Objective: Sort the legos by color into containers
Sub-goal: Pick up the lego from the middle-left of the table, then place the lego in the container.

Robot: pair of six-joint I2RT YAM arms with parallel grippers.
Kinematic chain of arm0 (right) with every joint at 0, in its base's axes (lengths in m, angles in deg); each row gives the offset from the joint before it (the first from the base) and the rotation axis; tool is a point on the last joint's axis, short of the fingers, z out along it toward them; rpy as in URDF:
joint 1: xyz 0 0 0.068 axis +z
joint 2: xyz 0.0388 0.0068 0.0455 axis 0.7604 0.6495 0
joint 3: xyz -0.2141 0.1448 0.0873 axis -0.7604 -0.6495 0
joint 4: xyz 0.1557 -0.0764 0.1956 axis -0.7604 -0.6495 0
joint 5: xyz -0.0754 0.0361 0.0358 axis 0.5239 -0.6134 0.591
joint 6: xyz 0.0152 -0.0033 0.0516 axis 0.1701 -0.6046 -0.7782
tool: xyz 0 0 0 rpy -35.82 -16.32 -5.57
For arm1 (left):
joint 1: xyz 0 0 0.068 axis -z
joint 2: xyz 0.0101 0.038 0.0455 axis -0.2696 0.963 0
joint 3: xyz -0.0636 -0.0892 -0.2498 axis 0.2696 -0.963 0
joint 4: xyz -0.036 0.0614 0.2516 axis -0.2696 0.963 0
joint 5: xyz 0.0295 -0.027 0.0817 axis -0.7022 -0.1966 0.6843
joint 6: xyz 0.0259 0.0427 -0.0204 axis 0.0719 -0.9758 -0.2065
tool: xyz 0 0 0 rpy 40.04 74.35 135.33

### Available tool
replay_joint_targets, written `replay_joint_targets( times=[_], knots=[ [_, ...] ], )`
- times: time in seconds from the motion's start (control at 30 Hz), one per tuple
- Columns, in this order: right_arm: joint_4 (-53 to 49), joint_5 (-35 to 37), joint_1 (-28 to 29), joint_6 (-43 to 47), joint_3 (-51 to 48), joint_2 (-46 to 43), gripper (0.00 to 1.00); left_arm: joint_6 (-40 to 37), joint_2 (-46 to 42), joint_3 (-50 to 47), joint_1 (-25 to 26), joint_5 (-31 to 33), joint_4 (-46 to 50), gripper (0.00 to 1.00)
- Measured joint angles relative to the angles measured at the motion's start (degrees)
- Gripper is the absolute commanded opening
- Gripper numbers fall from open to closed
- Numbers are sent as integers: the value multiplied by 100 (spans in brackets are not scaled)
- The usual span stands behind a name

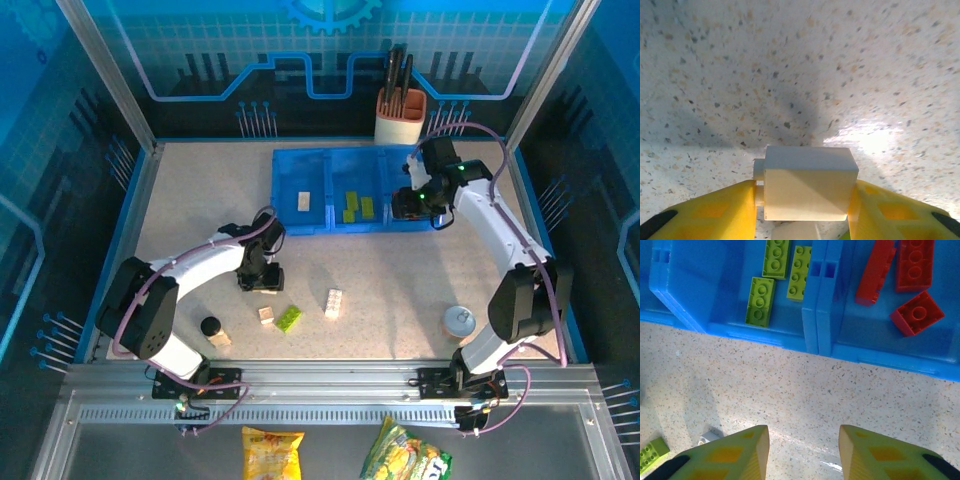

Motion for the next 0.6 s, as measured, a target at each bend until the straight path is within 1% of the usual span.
replay_joint_targets(
  times=[0.17,0.33,0.6],
  knots=[
    [-79,107,0,0,-9,-219,42,22,-7,481,0,66,57,47],
    [-144,177,0,0,-116,-450,42,44,70,1191,0,142,133,47],
    [-260,275,0,0,-409,-793,42,42,774,2361,0,286,136,47]
  ],
)
